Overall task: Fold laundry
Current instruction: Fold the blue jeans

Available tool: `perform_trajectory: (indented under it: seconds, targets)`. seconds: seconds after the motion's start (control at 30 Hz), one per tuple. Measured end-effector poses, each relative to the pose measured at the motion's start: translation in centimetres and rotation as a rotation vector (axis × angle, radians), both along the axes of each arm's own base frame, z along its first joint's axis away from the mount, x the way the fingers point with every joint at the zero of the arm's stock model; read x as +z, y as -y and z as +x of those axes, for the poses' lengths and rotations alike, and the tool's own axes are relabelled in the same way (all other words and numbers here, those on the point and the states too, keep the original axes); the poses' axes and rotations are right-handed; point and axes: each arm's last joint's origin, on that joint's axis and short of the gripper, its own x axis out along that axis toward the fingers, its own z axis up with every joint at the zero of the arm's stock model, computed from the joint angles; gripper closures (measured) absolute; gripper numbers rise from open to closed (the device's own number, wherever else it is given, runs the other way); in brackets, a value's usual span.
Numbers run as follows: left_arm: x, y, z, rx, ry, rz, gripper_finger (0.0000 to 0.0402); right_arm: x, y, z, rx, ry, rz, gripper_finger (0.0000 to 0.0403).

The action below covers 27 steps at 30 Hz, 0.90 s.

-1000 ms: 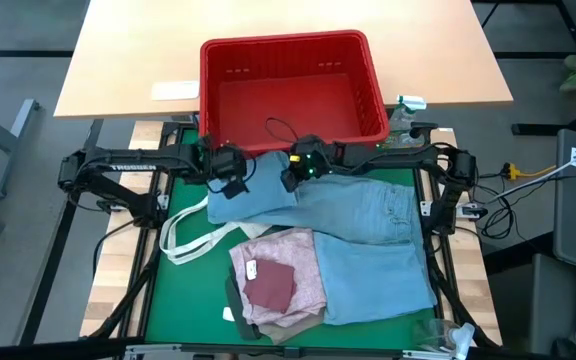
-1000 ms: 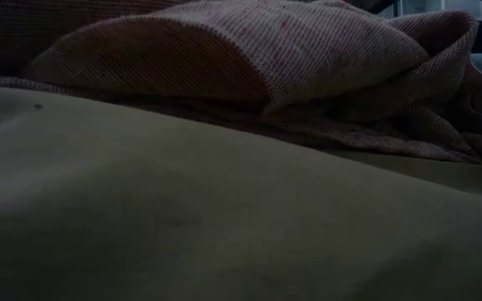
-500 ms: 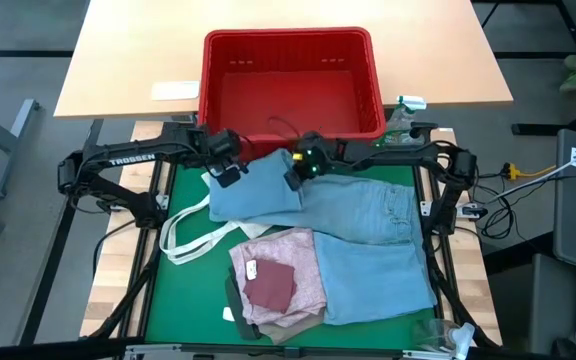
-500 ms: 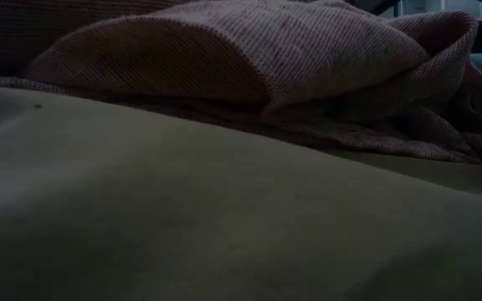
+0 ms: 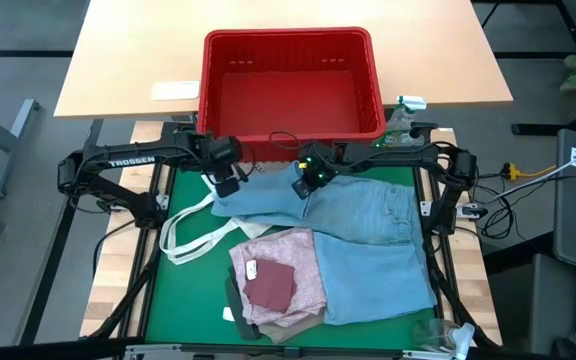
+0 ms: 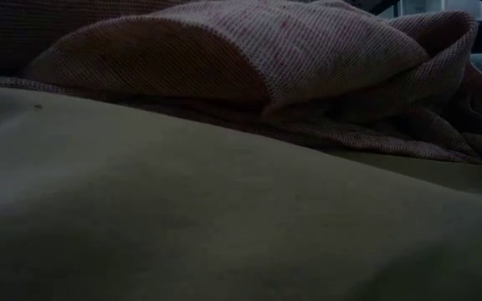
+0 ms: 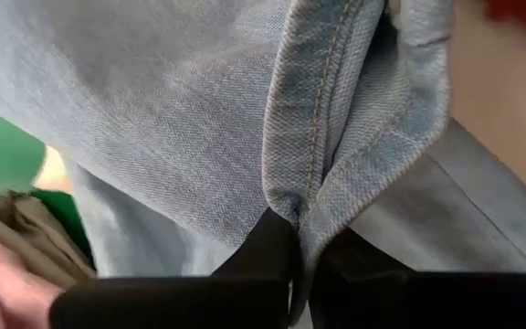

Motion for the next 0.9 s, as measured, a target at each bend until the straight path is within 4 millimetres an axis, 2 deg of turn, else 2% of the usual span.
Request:
perform_trajectory:
  seconds: [0.3,0.5,0.67,0.9]
  targets:
    - [-0.2,1.9,0.5,-0.142,0.06,-0.25,0.0296,0.0,0.2,-0.1,-0.062,-0.026,-0.064,0.0388]
    - [-0.1,3.7,1.1,-0.232,0.08,-0.28,0.0296,0.0,0.2,-0.1,-0.058,-0.025,-0.063,0.0385]
    - [-0.1,4.7,1.3,-0.268,0.075,-0.279,0.0296,0.0,0.2,-0.1,-0.056,-0.025,-0.059,0.0351]
    - [-0.1,5.0,1.3,-0.281,0.073,-0.278,0.0296,-0.2,0.1,-0.3,-0.058,-0.046,-0.052,0.0278]
